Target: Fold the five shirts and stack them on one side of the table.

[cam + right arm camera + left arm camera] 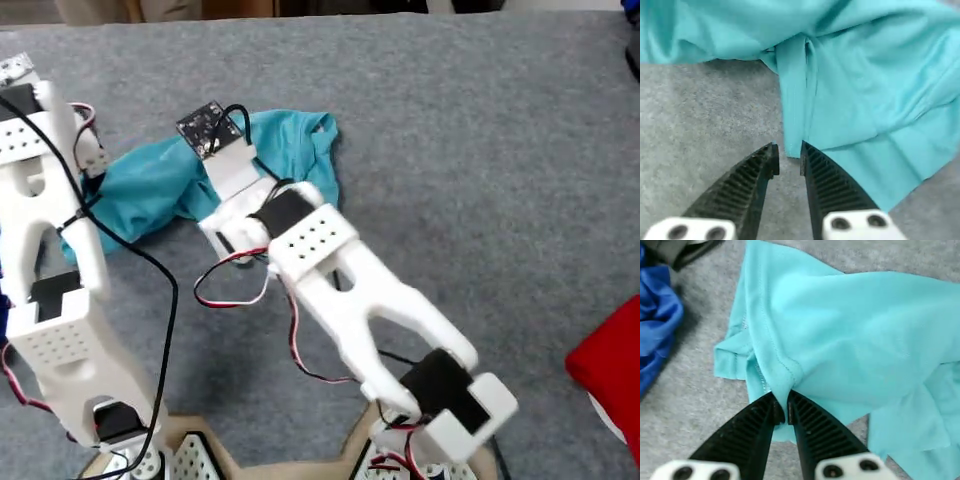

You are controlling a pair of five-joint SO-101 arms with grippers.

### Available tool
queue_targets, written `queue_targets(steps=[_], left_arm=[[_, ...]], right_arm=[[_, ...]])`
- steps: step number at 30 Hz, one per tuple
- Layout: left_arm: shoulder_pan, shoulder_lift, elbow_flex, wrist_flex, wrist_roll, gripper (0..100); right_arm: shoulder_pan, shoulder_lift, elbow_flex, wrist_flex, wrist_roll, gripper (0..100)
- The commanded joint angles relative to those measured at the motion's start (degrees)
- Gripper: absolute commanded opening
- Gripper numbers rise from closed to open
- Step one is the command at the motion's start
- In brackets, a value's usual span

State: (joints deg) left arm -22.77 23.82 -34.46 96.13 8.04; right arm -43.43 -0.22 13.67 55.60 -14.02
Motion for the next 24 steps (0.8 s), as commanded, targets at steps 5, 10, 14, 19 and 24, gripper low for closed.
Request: queue_targets(steps=[5,10,14,19,24], left_arm=[[-4.40,-1.01,-2.64,0.88,-3.08,2],[-5.01,-0.66,-2.99,0.88,-3.08,2],[-5.01,-0.66,-3.08,0.88,-3.16,2],[-4.92,-0.57,-3.08,0.62,-4.92,2],[-4.92,-0.57,-3.08,0.53,-5.19,2]], right_arm=[[-0.84,10.24,-7.25,-1.49,-8.00,10.2],[0.84,17.80,-17.19,4.40,-10.20,10.3],[0.84,23.69,-26.15,13.01,-10.20,16.9],[0.75,30.55,-33.89,19.96,-10.20,23.5],[0.75,34.95,-36.97,20.92,-10.20,23.4]])
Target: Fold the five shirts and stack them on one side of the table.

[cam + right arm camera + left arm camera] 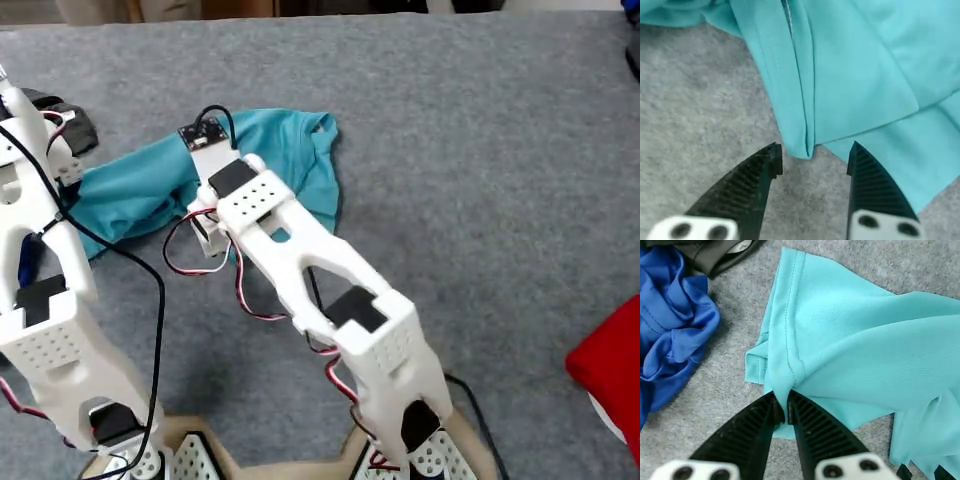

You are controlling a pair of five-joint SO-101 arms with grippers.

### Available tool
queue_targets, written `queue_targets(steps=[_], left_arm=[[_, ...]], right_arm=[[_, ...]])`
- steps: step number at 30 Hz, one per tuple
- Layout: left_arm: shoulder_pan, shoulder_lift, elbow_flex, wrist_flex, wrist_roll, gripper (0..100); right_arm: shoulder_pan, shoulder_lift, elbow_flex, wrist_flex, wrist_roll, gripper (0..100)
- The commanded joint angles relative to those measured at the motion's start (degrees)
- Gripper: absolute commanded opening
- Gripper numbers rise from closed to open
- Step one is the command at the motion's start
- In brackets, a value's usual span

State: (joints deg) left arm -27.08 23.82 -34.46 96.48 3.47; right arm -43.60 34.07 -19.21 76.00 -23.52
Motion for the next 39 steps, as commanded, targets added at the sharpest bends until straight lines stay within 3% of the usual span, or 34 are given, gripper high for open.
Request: queue_targets(steps=[1,30,39], left_arm=[[-0.62,-0.57,-3.08,0.18,-0.62,2],[-0.88,-0.57,-2.90,0.18,-0.62,2],[-1.05,-1.01,-8.88,-2.29,-0.26,2]], right_arm=[[0.92,1.36,-4.62,0.44,-0.70,23.4],[1.10,10.15,-11.56,0.97,-0.53,0.5],[8.75,-0.04,-14.11,4.31,-0.26,0.6]])
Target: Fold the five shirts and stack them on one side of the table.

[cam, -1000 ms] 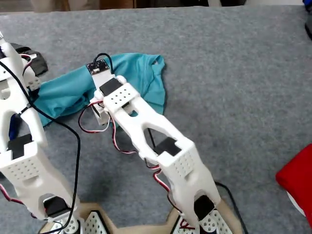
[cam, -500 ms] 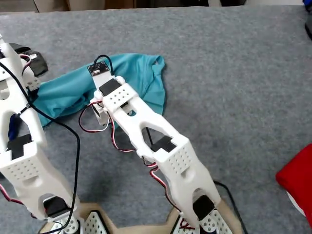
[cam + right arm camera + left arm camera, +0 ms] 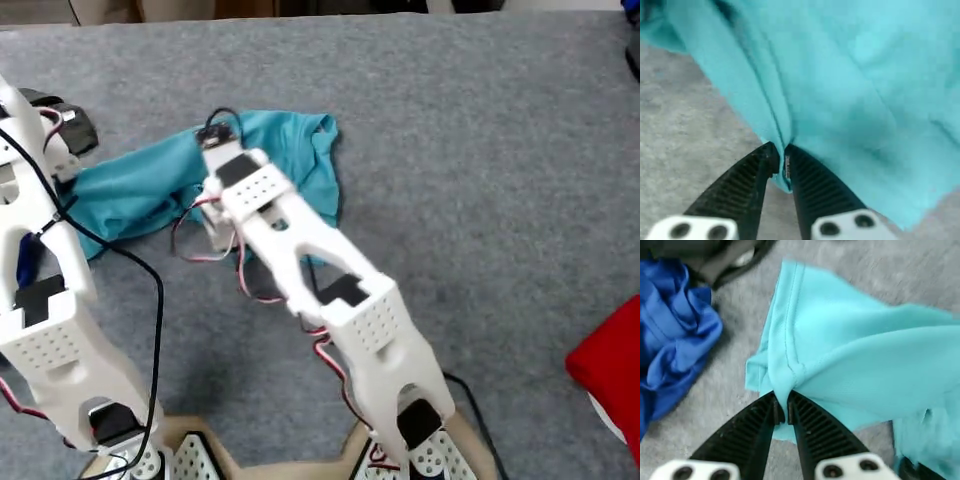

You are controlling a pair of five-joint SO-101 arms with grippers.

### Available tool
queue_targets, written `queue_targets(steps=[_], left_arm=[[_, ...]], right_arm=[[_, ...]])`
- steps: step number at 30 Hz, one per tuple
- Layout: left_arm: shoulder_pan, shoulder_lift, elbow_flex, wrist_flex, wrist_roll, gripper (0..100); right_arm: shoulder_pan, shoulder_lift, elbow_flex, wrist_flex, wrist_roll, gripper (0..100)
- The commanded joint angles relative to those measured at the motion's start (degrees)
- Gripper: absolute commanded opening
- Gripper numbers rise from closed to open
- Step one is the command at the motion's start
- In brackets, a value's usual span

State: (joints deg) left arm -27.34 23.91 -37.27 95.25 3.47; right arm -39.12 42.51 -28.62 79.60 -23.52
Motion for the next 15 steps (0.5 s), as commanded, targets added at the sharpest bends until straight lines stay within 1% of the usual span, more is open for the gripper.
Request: queue_targets(steps=[1,5,9,11,15], left_arm=[[-0.79,-1.10,-8.62,-0.79,-0.26,2],[-0.79,-1.10,-20.57,-0.53,-0.18,2],[-0.35,-1.19,-36.84,4.22,-0.18,2],[-0.35,-1.19,-43.96,5.54,-0.18,2],[-0.70,-1.19,-54.42,5.54,-0.18,2]], right_arm=[[5.76,-10.24,-5.93,0.62,-0.09,0.6],[12.09,-16.66,-14.55,0.62,1.32,0.6],[17.10,-21.32,-26.24,0.62,4.84,0.6],[19.47,-23.08,-32.48,0.62,5.19,0.6],[23.96,-25.80,-44.88,0.79,5.19,0.6]])
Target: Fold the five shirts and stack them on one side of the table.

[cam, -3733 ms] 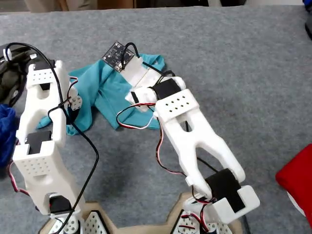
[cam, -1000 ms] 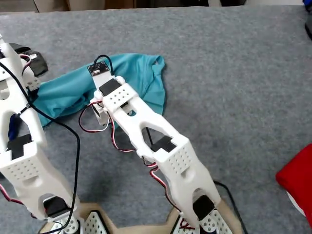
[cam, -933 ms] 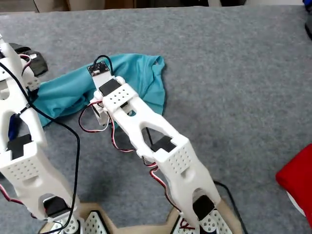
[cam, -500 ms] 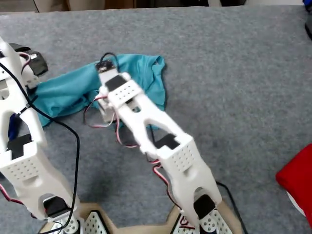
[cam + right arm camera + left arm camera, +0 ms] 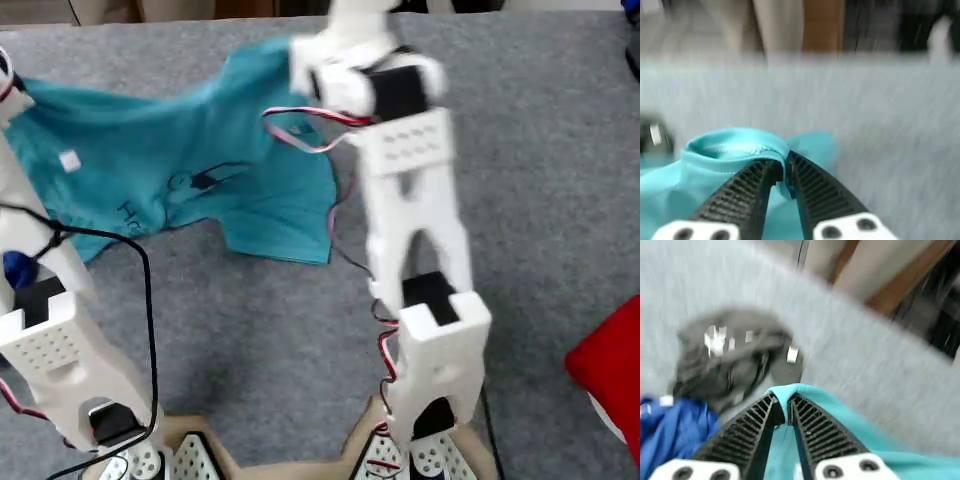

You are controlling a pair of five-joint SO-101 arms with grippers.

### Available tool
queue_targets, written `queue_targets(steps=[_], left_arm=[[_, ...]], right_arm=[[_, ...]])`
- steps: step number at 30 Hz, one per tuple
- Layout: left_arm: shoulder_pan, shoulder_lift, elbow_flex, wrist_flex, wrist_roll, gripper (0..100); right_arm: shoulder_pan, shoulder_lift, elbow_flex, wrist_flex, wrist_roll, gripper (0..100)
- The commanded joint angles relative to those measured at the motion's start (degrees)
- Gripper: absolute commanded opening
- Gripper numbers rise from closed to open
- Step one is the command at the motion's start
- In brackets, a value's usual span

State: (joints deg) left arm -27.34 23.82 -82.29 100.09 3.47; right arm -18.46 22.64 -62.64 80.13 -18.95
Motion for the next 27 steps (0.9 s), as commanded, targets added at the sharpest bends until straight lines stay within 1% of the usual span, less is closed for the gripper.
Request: queue_targets(steps=[1,3,5,10,14,19,24,27], left_arm=[[-0.79,-1.10,-12.04,0.70,-0.18,2],[-0.88,-1.89,-13.71,0.70,-0.70,2],[0.00,-6.81,-13.54,0.62,-2.37,2],[6.24,-21.58,-13.27,0.44,-6.07,2],[7.30,-30.02,-13.27,-1.41,-6.15,2],[7.21,-37.85,-13.27,-1.49,-6.24,2],[7.21,-43.74,-13.19,-3.43,-6.24,2],[7.21,-44.79,-12.48,-2.99,-6.07,2]], right_arm=[[4.35,-6.55,-13.85,0.35,0.62,0.6],[6.29,-7.43,-19.21,0.35,0.62,0.6],[7.96,-8.31,-23.78,0.09,0.62,0.6],[10.77,-11.12,-33.19,0.00,0.62,0.6],[13.32,-19.12,-31.87,-0.88,0.53,0.6],[15.87,-27.65,-31.60,-3.60,0.88,0.6],[16.22,-31.52,-31.52,-2.20,6.59,0.6],[16.22,-31.08,-31.16,0.79,6.95,0.6]])
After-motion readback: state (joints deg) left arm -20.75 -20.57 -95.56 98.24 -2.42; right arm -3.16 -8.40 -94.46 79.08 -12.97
